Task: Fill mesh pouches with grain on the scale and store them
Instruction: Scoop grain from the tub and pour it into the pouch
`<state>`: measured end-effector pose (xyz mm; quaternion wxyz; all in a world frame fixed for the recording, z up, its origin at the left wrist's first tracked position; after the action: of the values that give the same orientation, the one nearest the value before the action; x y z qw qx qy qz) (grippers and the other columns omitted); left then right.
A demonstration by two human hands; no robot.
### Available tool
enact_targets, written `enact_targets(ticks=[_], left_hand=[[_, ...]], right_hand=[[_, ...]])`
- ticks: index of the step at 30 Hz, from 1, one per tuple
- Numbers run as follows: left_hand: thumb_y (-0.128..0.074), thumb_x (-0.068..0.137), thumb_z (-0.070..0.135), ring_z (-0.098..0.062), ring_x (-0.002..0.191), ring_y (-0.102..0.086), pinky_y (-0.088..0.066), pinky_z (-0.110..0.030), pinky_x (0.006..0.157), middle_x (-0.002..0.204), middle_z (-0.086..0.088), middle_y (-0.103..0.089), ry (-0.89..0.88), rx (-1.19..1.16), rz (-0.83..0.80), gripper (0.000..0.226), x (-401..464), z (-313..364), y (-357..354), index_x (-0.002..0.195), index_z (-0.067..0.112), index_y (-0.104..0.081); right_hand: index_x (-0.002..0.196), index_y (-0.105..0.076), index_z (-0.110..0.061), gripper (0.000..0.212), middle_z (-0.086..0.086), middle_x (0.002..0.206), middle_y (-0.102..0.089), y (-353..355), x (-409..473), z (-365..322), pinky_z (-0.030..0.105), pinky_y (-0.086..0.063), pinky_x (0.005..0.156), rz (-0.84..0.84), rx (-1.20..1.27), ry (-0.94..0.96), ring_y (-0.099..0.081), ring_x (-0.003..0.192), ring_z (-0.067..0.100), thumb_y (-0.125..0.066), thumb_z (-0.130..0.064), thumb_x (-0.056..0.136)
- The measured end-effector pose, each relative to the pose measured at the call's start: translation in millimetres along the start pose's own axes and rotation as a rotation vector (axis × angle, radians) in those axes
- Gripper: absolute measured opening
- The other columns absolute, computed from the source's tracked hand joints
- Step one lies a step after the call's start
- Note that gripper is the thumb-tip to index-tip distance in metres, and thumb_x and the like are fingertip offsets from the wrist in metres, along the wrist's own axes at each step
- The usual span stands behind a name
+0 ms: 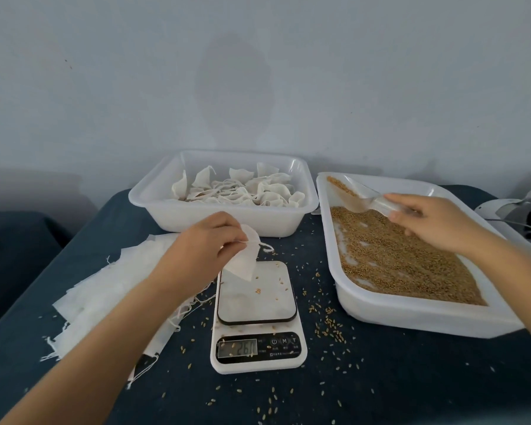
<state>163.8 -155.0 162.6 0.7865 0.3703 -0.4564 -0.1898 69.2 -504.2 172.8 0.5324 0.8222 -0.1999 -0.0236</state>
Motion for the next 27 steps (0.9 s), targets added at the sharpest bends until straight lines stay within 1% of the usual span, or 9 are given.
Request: enact_targets(ticks=[2, 6, 9, 11, 16, 19, 21, 24, 27], left_hand=[[-0.063, 0.088, 0.012, -0.003, 0.073, -0.049, -0.038, -0.010, 0.072, 0.088, 0.007, -0.063, -0.033, 0.034, -0.088, 0.007, 6.8, -4.5, 9.2, 0.089, 0.011, -0.071], [-0.059, 0.091, 0.020, -0.007, 0.090, -0.052, -0.037, -0.021, 0.085, 0.092, 0.011, -0.066, -0.088, 0.122, -0.367, 0.011, 20.6, -16.2, 19.6, 0.093, 0.019, -0.070], [-0.062, 0.089, 0.019, 0.000, 0.087, -0.054, -0.039, -0.019, 0.083, 0.091, 0.016, -0.067, -0.046, 0.105, -0.494, 0.008, 30.2, -21.2, 19.7, 0.092, 0.022, -0.069], [-0.062, 0.089, 0.018, -0.001, 0.084, -0.054, -0.040, -0.018, 0.080, 0.090, 0.014, -0.066, -0.053, 0.123, -0.552, 0.008, 34.0, -19.7, 11.0, 0.091, 0.020, -0.069], [-0.061, 0.088, 0.013, -0.001, 0.081, -0.048, -0.040, -0.018, 0.080, 0.094, 0.013, -0.052, -0.085, 0.100, -0.544, 0.007, 33.7, -12.9, -16.0, 0.091, 0.013, -0.068], [-0.063, 0.087, 0.011, -0.005, 0.082, -0.050, -0.040, -0.017, 0.080, 0.099, 0.005, -0.058, -0.108, 0.058, -0.499, 0.007, 31.2, -8.3, -23.4, 0.092, 0.010, -0.068], [-0.061, 0.088, 0.010, -0.003, 0.082, -0.049, -0.036, -0.008, 0.078, 0.094, 0.009, -0.060, -0.129, 0.071, -0.502, 0.009, 32.1, -8.2, -19.6, 0.093, 0.012, -0.068], [-0.060, 0.089, 0.012, 0.007, 0.077, -0.045, -0.029, 0.001, 0.075, 0.084, 0.027, -0.052, -0.109, 0.143, -0.535, 0.015, 39.9, -17.9, 0.2, 0.099, 0.017, -0.069], [-0.058, 0.090, 0.014, 0.012, 0.078, -0.044, -0.027, 0.001, 0.076, 0.088, 0.029, -0.055, -0.135, 0.225, -0.586, 0.018, 46.2, -22.6, 16.1, 0.103, 0.021, -0.069]], right_hand=[[0.131, -0.040, -0.052, 0.044, -0.004, 0.069, -0.066, 8.6, -8.8, -19.4, 0.009, -0.039, 0.042, -0.040, 0.087, 0.075, -0.055, 0.047, -0.005, -0.054, -0.044, 0.089], [0.123, -0.042, -0.058, 0.053, -0.008, 0.087, -0.071, 7.7, -26.9, -53.4, 0.018, -0.052, 0.061, -0.184, 0.240, 0.183, -0.064, 0.069, 0.007, -0.051, -0.058, 0.071], [0.123, -0.044, -0.055, 0.053, -0.022, 0.083, -0.069, -1.5, -35.2, -67.7, 0.009, -0.046, 0.061, -0.257, 0.291, 0.258, -0.061, 0.067, -0.005, -0.053, -0.054, 0.071], [0.122, -0.044, -0.058, 0.051, -0.033, 0.087, -0.065, -9.0, -39.1, -70.8, 0.013, -0.046, 0.071, -0.301, 0.260, 0.284, -0.061, 0.075, -0.010, -0.053, -0.058, 0.071], [0.123, -0.045, -0.059, 0.052, -0.030, 0.127, -0.054, -13.6, -43.7, -63.4, 0.015, -0.042, 0.087, -0.397, 0.195, 0.280, -0.055, 0.102, -0.016, -0.054, -0.059, 0.072], [0.121, -0.046, -0.062, 0.054, -0.033, 0.134, -0.045, -8.7, -45.2, -56.5, 0.021, -0.036, 0.102, -0.413, 0.118, 0.285, -0.040, 0.120, -0.019, -0.052, -0.067, 0.068], [0.120, -0.046, -0.063, 0.053, -0.032, 0.135, -0.044, -7.8, -46.1, -53.4, 0.026, -0.035, 0.107, -0.423, 0.111, 0.279, -0.039, 0.125, -0.013, -0.052, -0.067, 0.068], [0.121, -0.047, -0.063, 0.051, -0.030, 0.136, -0.046, -10.3, -46.9, -53.1, 0.024, -0.040, 0.102, -0.428, 0.121, 0.282, -0.044, 0.120, -0.015, -0.054, -0.064, 0.070], [0.121, -0.048, -0.061, 0.052, -0.028, 0.134, -0.048, -14.3, -44.8, -58.5, 0.007, -0.043, 0.079, -0.412, 0.154, 0.302, -0.049, 0.092, -0.028, -0.055, -0.063, 0.070]])
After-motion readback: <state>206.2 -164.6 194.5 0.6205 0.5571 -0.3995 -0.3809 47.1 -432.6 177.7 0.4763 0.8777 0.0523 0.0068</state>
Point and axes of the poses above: each hand's wrist, its own x-axis towards the middle knuckle, its own y-axis out of the back of the hand, z = x × y, the point moved 4 cm from there along x, towards the middle knuckle
